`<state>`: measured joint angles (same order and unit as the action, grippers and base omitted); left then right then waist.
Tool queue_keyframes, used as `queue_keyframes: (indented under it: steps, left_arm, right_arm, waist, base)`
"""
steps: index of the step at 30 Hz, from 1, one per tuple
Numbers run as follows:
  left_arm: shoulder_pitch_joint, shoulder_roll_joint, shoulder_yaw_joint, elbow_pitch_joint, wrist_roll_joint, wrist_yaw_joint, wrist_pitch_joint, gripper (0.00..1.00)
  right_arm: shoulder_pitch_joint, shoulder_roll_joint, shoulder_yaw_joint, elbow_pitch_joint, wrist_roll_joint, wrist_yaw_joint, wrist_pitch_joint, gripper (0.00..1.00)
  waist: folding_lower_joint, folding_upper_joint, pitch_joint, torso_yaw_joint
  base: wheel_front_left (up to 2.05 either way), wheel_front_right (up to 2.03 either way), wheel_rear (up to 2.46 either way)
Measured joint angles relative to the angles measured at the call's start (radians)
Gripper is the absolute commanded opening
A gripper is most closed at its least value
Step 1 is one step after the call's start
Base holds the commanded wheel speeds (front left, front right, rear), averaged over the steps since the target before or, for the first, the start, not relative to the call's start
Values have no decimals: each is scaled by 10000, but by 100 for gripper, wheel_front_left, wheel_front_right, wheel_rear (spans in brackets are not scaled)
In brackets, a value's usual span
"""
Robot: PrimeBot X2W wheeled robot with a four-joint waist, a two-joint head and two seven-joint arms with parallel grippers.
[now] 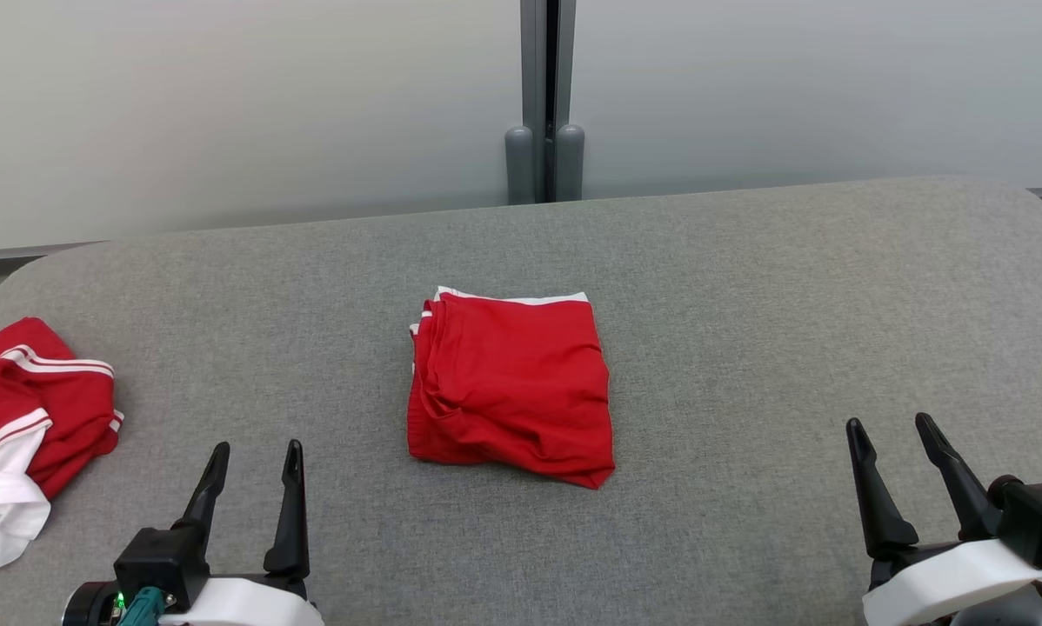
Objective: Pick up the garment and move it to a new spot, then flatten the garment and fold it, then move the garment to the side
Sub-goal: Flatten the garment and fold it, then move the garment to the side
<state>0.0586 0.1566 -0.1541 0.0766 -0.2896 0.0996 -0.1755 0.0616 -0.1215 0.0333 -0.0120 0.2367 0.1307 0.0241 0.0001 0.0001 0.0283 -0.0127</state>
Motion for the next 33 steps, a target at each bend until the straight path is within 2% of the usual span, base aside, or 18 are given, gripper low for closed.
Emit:
queue_keyframes:
  steps: [25,33]
  left_arm:
    - [-60,157,-113,-52,-127,73,-6,100]
    - [-669,44,-332,-79,-140,13,-188,100]
  right_arm:
    - [-2,46,23,-8,81,0,6,100]
    - [-288,-13,-284,128,100,0,21,100]
  waist:
    - [-1,0,145,75]
    - [-1,0,479,645]
  base:
    - [0,0,0]
    - [0,0,0]
